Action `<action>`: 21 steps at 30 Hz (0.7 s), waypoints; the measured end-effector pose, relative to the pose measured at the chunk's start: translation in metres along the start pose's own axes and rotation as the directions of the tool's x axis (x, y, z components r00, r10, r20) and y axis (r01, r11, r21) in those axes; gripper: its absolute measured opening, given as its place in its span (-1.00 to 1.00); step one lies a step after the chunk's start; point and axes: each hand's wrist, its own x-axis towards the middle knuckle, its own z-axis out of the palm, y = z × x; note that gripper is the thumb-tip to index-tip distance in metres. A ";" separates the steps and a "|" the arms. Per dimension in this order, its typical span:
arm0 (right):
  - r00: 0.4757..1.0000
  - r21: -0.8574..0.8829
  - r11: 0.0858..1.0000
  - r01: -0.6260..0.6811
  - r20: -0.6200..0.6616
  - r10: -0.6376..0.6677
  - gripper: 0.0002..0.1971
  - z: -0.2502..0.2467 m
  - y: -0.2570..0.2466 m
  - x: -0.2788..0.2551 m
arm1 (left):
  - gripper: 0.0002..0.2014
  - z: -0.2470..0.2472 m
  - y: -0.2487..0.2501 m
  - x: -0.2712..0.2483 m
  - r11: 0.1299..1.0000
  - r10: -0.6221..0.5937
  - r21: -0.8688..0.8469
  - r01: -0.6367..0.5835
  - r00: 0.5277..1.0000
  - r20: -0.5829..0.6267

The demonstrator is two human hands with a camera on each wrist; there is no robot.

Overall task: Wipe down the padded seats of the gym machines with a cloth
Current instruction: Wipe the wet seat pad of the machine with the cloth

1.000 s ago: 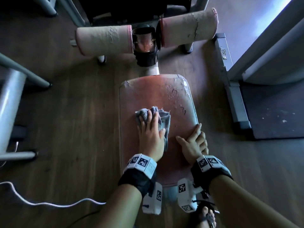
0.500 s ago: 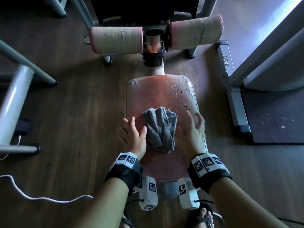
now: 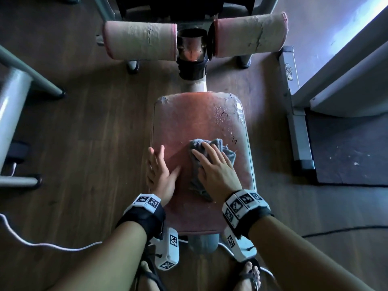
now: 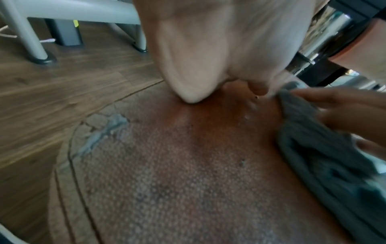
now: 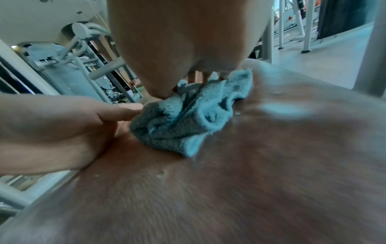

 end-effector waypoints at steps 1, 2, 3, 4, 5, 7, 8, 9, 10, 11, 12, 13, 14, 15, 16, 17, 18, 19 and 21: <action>0.999 -0.001 0.999 -0.035 -0.014 0.035 -0.43 -0.004 0.006 -0.008 | -0.20 0.000 -0.001 0.001 1.000 0.012 0.012 -0.012 1.000 0.005; 0.997 -0.003 0.998 -0.067 -0.026 0.067 -0.41 -0.007 0.012 -0.016 | -0.19 0.001 -0.002 0.002 1.000 0.021 0.021 -0.021 1.000 0.002; 0.995 -0.010 0.995 -0.098 -0.028 0.097 -0.38 -0.010 0.018 -0.024 | -0.17 0.003 -0.002 0.002 0.999 0.021 0.028 -0.021 1.000 -0.003; 0.992 -0.016 0.992 -0.125 -0.025 0.125 -0.37 -0.012 0.024 -0.031 | -0.16 0.004 -0.002 0.001 0.999 0.016 0.033 -0.016 1.000 -0.007; 0.988 -0.019 0.988 -0.152 -0.023 0.152 -0.37 -0.013 0.028 -0.038 | -0.15 0.005 -0.001 0.000 0.999 0.009 0.036 -0.008 1.000 -0.009; 0.982 -0.026 0.982 -0.187 -0.024 0.186 -0.37 -0.013 0.035 -0.046 | -0.14 0.005 0.000 -0.001 0.999 0.009 0.045 -0.009 1.000 -0.016; 0.981 -0.036 0.980 -0.195 -0.018 0.194 -0.36 -0.013 0.036 -0.048 | -0.14 0.005 0.000 -0.001 0.998 0.015 0.054 -0.014 1.000 -0.019; 0.980 -0.047 0.978 -0.201 -0.008 0.201 -0.33 -0.012 0.036 -0.047 | -0.14 0.006 -0.001 0.000 0.998 0.019 0.066 -0.018 1.000 -0.022; 0.978 -0.055 0.977 -0.208 0.000 0.209 -0.30 -0.011 0.034 -0.043 | -0.13 0.006 -0.002 0.000 0.997 0.020 0.080 -0.018 0.999 -0.025; 0.975 -0.059 0.974 -0.220 0.002 0.221 -0.27 -0.010 0.031 -0.039 | -0.13 0.007 -0.003 0.001 0.996 0.018 0.088 -0.016 0.999 -0.029; 0.972 -0.056 0.970 -0.237 -0.002 0.237 -0.26 -0.010 0.028 -0.033 | -0.13 0.007 -0.003 0.001 0.996 0.019 0.092 -0.015 0.999 -0.036; 0.966 -0.046 0.965 -0.257 -0.008 0.257 -0.26 -0.010 0.025 -0.028 | -0.13 0.008 -0.004 0.001 0.995 0.025 0.096 -0.020 0.999 -0.047; 0.961 -0.032 0.960 -0.278 -0.015 0.277 -0.27 -0.011 0.022 -0.022 | -0.13 0.008 -0.004 0.001 0.994 0.036 0.103 -0.030 0.998 -0.056; 0.956 -0.017 0.956 -0.294 -0.023 0.294 -0.30 -0.013 0.020 -0.018 | -0.13 0.008 -0.004 0.001 0.993 0.050 0.112 -0.043 0.997 -0.061; 0.953 -0.007 0.954 -0.301 -0.029 0.300 -0.33 -0.015 0.020 -0.015 | -0.13 0.008 -0.005 0.001 0.992 0.060 0.118 -0.053 0.996 -0.060; 0.955 -0.009 0.955 -0.297 -0.027 0.297 -0.33 -0.017 0.021 -0.014 | -0.13 0.008 -0.005 0.002 0.992 0.060 0.117 -0.054 0.997 -0.054; 0.958 -0.022 0.958 -0.285 -0.022 0.284 -0.31 -0.019 0.023 -0.014 | -0.13 0.007 -0.006 0.002 0.993 0.052 0.111 -0.047 0.998 -0.044; 0.965 -0.046 0.964 -0.263 -0.021 0.262 -0.29 -0.020 0.025 -0.016 | -0.13 0.007 -0.006 0.003 0.994 0.042 0.104 -0.038 0.998 -0.036; 0.976 -0.111 0.970 -0.217 -0.012 0.217 -0.30 -0.021 0.033 -0.023 | -0.12 0.008 -0.008 0.003 0.994 0.027 0.111 -0.024 0.999 -0.031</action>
